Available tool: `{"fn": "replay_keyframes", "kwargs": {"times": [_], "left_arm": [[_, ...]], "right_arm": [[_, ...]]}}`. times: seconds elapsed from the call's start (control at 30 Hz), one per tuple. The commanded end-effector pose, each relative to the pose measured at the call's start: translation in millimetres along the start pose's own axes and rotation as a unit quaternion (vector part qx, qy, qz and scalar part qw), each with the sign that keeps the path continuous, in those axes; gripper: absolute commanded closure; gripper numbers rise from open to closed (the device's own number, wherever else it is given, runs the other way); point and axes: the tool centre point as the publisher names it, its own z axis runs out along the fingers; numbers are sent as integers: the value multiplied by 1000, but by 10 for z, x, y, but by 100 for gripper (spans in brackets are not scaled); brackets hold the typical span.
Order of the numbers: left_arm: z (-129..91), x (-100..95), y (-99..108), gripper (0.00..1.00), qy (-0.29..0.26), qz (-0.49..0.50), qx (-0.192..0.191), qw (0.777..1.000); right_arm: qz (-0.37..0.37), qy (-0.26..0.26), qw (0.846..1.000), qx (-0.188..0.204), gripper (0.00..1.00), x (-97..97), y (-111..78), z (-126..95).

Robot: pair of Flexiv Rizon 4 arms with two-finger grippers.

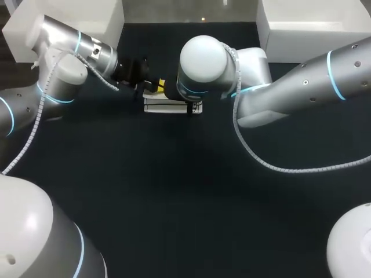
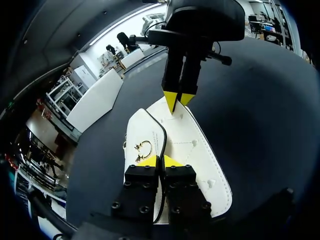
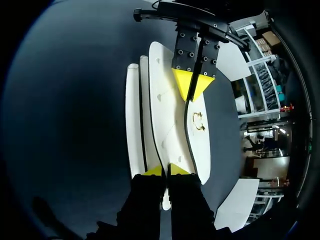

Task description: Pick up the bag, open it, inspect its contents, close it, and place it on the opposite side

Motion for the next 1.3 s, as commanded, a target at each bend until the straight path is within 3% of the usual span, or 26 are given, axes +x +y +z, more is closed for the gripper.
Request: {"fn": "replay_keyframes", "kwargs": {"times": [0.03,0.07,0.13,0.2,0.3,0.37,0.6,0.83,1.13,1.3], "left_arm": [[41,7,32,100,0,-1,-5,1000],[43,-5,39,100,-2,-2,-7,1000],[40,-35,56,74,-6,-2,-11,1000],[31,-67,71,68,-9,-2,-14,1000],[26,-111,91,74,-13,-2,-17,1000],[25,-130,95,100,-13,-1,-20,1000],[41,-133,90,100,0,6,-27,1000],[140,-15,37,100,26,5,-8,1000],[12,-22,313,100,19,-22,-32,999],[-29,-65,276,100,11,-21,-21,999]], "right_arm": [[1,-2,1000,0,100,3,2,12],[1,-2,1000,0,100,3,2,12],[1,-2,1000,0,100,3,2,12],[1,-2,1000,0,100,3,2,12],[1,-2,1000,0,100,3,2,12],[1,-2,1000,0,100,3,2,12],[1,-2,1000,0,100,3,2,12],[1,-2,1000,0,100,3,2,12],[1,-2,1000,0,100,3,2,12],[1,-2,1000,0,100,3,2,12]]}}
